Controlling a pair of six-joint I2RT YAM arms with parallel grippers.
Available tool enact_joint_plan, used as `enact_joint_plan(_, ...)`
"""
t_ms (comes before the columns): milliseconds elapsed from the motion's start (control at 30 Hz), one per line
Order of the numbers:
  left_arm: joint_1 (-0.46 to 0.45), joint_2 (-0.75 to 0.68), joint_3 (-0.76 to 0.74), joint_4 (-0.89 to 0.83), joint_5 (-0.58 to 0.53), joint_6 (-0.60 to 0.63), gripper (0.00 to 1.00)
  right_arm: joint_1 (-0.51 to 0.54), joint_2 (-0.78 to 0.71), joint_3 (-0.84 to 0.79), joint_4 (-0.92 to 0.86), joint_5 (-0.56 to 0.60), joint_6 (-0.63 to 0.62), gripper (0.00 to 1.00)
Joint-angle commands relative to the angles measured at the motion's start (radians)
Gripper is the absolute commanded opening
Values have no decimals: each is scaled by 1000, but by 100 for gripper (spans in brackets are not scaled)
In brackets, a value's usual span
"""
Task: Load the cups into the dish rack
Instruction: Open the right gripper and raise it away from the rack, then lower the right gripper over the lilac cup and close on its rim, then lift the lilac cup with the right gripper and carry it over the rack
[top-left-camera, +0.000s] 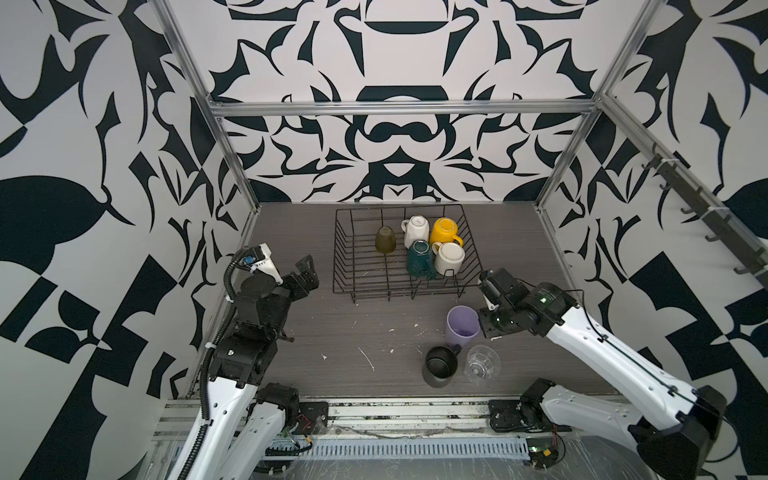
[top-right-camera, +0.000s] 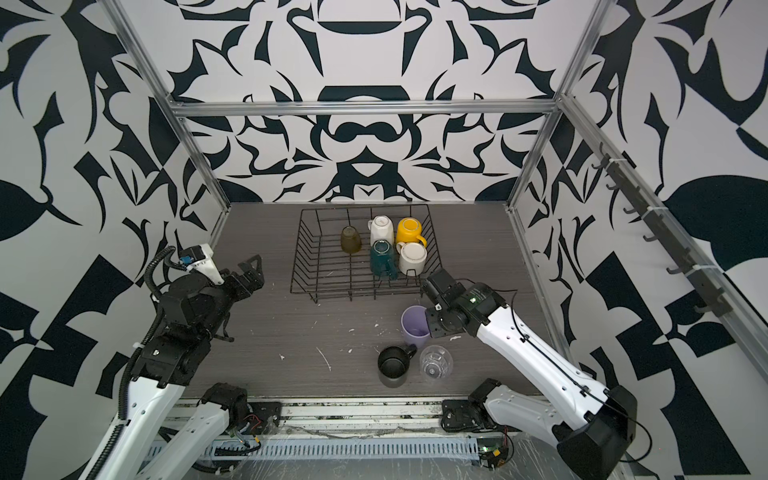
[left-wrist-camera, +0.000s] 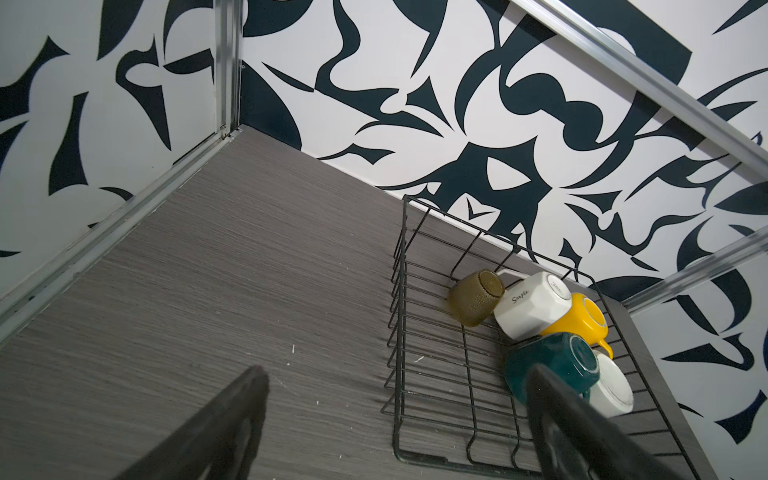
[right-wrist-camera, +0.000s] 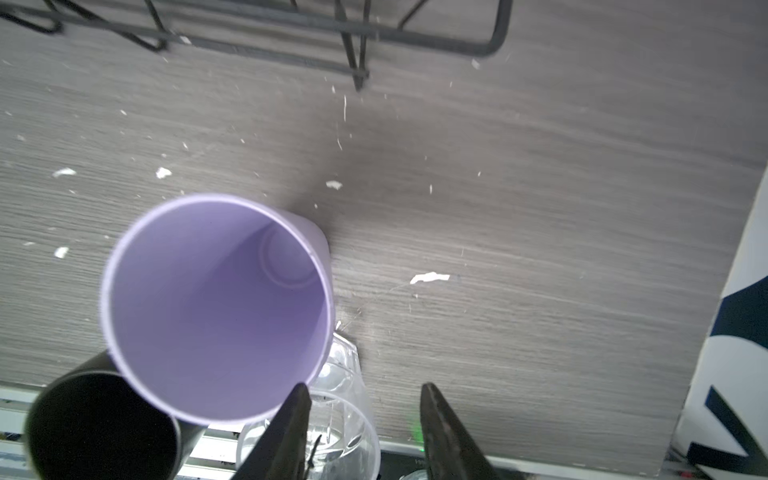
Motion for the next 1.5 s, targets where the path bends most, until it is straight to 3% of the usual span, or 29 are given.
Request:
enact_joint_plan(0, 4, -3, -8, 26, 6, -8, 99, -4, -26, -10, 56, -5, 46, 46)
enact_joint_plan(667, 3, 2, -11, 33, 19, -4, 99, -4, 51, -11, 134, -41, 42, 39)
enact_joint_plan(1333, 4, 8, -9, 33, 23, -4, 99, -5, 141, -32, 200, -13, 25, 0)
enact_joint_plan(1467, 3, 8, -8, 30, 24, -3, 99, -4, 128, 9, 178, 6, 11, 0)
